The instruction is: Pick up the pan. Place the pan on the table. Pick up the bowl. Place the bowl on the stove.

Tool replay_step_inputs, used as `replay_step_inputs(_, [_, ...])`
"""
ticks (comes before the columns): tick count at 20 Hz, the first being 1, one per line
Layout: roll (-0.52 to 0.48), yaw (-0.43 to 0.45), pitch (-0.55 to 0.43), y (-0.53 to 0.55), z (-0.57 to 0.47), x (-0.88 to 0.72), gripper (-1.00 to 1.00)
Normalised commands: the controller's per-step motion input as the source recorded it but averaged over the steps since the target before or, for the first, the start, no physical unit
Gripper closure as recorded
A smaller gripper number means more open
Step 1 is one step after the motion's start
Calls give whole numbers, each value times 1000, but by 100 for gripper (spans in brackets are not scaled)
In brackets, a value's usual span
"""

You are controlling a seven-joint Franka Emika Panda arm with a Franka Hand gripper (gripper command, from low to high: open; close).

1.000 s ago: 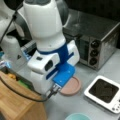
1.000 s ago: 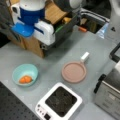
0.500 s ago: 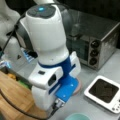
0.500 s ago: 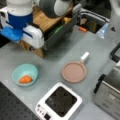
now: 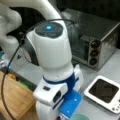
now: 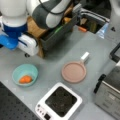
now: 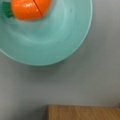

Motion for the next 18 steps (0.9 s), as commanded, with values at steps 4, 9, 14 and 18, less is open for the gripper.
replay_step_inputs(4, [215,90,141,-319,44,408,-100])
replay_step_inputs(9, [243,65,96,-311,-88,394,-100])
replay_step_inputs(14, [262,37,77,-237,-217,362,-100])
replay_step_inputs(18, [272,27,76,-193,-133,322,-100])
